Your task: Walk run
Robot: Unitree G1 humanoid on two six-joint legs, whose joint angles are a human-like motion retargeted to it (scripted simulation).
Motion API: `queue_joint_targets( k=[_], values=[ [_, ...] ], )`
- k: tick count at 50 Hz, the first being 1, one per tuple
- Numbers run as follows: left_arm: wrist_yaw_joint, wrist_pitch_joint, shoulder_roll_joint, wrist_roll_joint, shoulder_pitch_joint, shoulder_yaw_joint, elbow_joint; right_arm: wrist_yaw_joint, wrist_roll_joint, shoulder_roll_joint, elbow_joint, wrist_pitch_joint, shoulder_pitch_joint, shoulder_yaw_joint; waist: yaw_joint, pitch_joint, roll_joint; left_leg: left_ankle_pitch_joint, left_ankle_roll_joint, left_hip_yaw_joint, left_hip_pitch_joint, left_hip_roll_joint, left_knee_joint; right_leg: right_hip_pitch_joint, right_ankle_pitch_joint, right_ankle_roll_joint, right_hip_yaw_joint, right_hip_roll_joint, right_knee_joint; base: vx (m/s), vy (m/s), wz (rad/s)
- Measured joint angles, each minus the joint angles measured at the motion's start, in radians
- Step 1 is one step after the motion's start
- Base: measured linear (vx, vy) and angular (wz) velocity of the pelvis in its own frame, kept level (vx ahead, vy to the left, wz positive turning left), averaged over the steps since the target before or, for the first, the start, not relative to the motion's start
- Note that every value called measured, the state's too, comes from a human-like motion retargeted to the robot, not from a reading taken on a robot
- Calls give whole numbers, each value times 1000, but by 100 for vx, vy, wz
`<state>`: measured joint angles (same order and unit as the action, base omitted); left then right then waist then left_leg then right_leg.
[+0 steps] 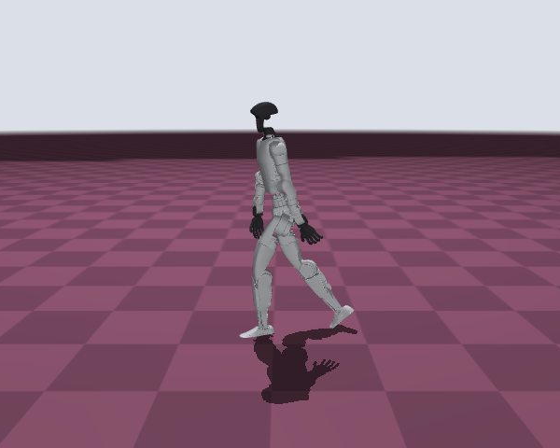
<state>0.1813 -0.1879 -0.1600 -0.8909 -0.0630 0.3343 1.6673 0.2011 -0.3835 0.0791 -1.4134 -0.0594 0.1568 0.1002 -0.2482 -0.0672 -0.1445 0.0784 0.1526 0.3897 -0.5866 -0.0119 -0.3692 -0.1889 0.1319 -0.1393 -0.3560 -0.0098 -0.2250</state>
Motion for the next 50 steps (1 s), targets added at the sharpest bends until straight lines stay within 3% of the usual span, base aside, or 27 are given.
queue_joint_targets(
  k=[2, 4, 5, 7, 10, 15, 20, 22, 23, 25, 27, 30, 33, 35, 38, 42, 46, 50],
  values=[
    [8, 0, -9, 14, 24, -7, -15, -39, -16, -15, -31, -10, -44, -5, 33, -9, 36, 76, -7, -40, 62, -30, -25, 63, 202, -10, 23, 18, -173, 111, -4, -18],
    [21, 12, -24, 39, 52, -36, -41, -56, -8, -10, -64, -27, -78, -6, 43, -7, 87, 105, -7, -22, 148, -75, 7, 125, 258, 53, -46, 12, -371, 106, -1, -21],
    [23, 21, -33, 55, 71, -52, -56, -59, -6, -6, -80, -38, -88, 0, 50, -2, 106, 119, -14, 27, 192, -112, 19, 166, 230, 99, -73, -8, -469, 66, -1, -19],
    [1, 36, -52, 87, 121, -54, -84, -91, -28, -15, -97, -50, -109, 26, 88, 18, 125, 145, -22, -34, 249, -84, 45, 278, 84, 164, -132, -95, -649, 54, -3, 8],
    [-42, 54, -83, 146, 203, -75, -115, -139, -27, -26, -122, -37, -158, 70, 159, 28, 108, 138, -21, 1, 354, -22, 155, 460, -36, 174, -147, -190, -731, 70, -5, 78],
    [-9, 120, -121, 202, 319, -102, -220, -77, 56, -51, -167, -39, -239, 125, 255, 32, 75, 155, -34, -44, 487, 81, 266, 666, -198, 192, -142, -207, -435, 80, -15, 88],
    [9, 194, -161, 250, 384, -146, -339, -9, 128, -75, -227, -82, -265, 163, 304, 38, 48, 215, -67, -93, 618, 134, 306, 792, -244, 182, -19, -115, 6, 69, -20, 53],
    [-7, 219, -161, 260, 386, -161, -375, 10, 128, -77, -231, -81, -268, 165, 299, 33, 47, 240, -89, -85, 663, 134, 309, 812, -265, 162, -67, -105, 71, 67, -19, 8],
    [-15, 229, -157, 264, 379, -167, -390, 20, 123, -75, -231, -79, -267, 163, 297, 31, 45, 250, -99, -89, 683, 137, 303, 806, -262, 166, -107, -109, 70, 89, -26, -2],
    [-24, 243, -142, 264, 350, -166, -413, 25, 99, -70, -226, -81, -257, 162, 290, 16, 46, 252, -120, -97, 706, 145, 283, 804, -247, 246, -140, -119, 2, 108, -33, -3],
    [-15, 245, -122, 239, 299, -154, -414, 6, 80, -67, -215, -78, -254, 162, 320, 2, 45, 188, -140, -105, 735, 152, 242, 786, -154, 290, -183, -144, -37, 93, -23, 51],
    [-3, 229, -81, 145, 216, -130, -368, -13, 103, -61, -210, -61, -241, 165, 356, -2, 40, -48, -163, -38, 763, 122, 119, 766, -151, 300, -54, -192, -153, 103, -28, 88],
    [-55, 190, -39, 60, 139, -108, -256, -27, 141, -53, -193, -63, -227, 154, 313, -14, -28, -282, -124, 149, 746, 103, -81, 630, -208, 281, -110, -262, -116, 75, -19, -1],
    [-64, 154, -39, 25, 109, -112, -173, -20, 158, -38, -179, -53, -200, 141, 296, -8, -72, -240, -107, 197, 708, 83, -229, 555, -232, 251, -138, -313, -97, 76, -28, 7],
    [-73, 96, -36, -12, 72, -78, -78, -39, 150, -17, -148, -54, -136, 128, 262, 15, -105, -126, -61, 247, 598, 28, -366, 463, -247, 229, -123, -303, -46, 77, -30, 8],
    [-59, 40, -39, -12, 24, -27, 13, -71, 145, 6, -73, -32, -67, 94, 220, 22, -59, -33, -133, 206, 406, -31, -344, 341, -237, 220, -184, -197, 75, 56, -18, -19],
    [-26, -2, -47, 5, -17, 11, 33, -59, 137, 19, 16, 0, -12, 70, 161, 37, 0, -14, -168, 131, 255, -46, -158, 248, -245, 210, -196, -84, 155, 54, -15, -64],
    [-19, -27, -45, 23, -25, 24, 33, -63, 130, 23, 82, 0, 23, 41, 101, 58, 42, -64, -229, -147, 160, -6, 53, 160, -266, 184, -153, -8, 197, 46, -6, -92]
  ],
)
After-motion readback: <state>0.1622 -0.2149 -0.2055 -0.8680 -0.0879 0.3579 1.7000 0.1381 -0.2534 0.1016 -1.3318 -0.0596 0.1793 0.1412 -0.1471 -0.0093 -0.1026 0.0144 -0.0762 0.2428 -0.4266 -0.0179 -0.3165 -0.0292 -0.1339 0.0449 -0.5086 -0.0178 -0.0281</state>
